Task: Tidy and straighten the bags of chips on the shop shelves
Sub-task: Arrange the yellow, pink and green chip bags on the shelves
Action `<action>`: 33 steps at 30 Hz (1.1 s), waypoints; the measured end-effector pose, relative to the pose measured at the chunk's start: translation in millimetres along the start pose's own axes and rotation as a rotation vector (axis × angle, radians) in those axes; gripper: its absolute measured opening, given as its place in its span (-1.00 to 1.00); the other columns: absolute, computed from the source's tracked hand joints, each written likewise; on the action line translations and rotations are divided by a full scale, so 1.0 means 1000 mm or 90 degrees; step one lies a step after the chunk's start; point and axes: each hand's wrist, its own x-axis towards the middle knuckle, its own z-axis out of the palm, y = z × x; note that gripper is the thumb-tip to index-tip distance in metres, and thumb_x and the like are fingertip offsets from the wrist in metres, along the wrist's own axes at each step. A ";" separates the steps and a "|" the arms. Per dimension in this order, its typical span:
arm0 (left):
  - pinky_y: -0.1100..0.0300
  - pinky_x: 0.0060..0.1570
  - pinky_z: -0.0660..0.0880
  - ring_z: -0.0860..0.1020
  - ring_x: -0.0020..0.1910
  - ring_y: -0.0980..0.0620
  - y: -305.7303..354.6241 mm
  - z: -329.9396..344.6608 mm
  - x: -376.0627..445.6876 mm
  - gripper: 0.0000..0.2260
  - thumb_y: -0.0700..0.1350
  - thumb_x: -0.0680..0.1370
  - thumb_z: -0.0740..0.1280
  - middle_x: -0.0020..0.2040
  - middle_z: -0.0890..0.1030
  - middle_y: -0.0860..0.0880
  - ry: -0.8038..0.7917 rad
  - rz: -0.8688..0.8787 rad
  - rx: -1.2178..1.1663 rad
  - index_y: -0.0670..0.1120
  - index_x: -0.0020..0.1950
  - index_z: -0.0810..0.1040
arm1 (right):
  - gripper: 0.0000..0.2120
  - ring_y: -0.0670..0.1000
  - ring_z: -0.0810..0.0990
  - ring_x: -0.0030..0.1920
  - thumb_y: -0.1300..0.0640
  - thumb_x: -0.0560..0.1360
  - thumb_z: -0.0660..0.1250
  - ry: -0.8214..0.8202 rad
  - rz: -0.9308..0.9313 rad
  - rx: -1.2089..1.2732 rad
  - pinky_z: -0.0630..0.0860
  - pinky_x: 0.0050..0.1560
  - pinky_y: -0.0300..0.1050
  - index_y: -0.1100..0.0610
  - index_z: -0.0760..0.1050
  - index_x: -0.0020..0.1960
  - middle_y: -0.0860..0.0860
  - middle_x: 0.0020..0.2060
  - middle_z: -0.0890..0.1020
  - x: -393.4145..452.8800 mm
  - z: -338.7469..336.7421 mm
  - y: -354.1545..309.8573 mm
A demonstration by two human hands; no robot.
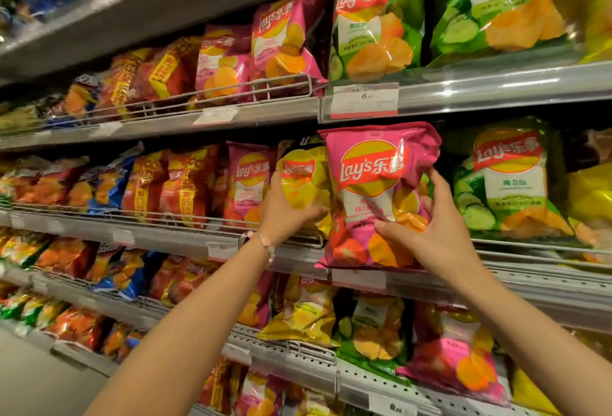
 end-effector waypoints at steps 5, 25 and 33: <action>0.21 0.11 0.46 0.51 0.09 0.34 -0.004 -0.013 0.012 -0.19 -0.10 0.22 0.64 0.11 0.49 0.23 0.033 0.036 -0.014 0.17 0.32 0.27 | 0.03 -0.03 0.48 0.25 -0.03 0.20 0.56 0.005 0.004 0.002 0.46 0.26 0.11 -0.05 0.05 0.52 -0.12 0.17 0.48 0.003 0.004 -0.006; -0.10 0.17 0.44 0.44 0.20 -0.07 -0.015 -0.153 -0.014 -0.02 0.26 0.08 0.42 0.24 0.44 0.02 0.158 -0.001 0.149 0.10 0.47 0.23 | 0.07 0.14 0.55 0.18 -0.26 0.29 0.43 -0.045 -0.091 -0.284 0.52 0.10 0.02 0.06 -0.10 0.56 0.05 0.23 0.56 0.018 0.071 -0.041; 0.04 0.05 0.38 0.40 0.15 0.01 -0.050 -0.164 -0.017 -0.12 0.02 0.24 0.61 0.21 0.39 0.09 0.178 0.006 0.112 0.12 0.46 0.24 | -0.02 0.19 0.58 0.06 -0.19 0.46 0.34 0.038 -0.052 -0.249 0.47 -0.12 -0.04 0.23 -0.19 0.54 0.14 0.08 0.60 0.055 0.126 -0.026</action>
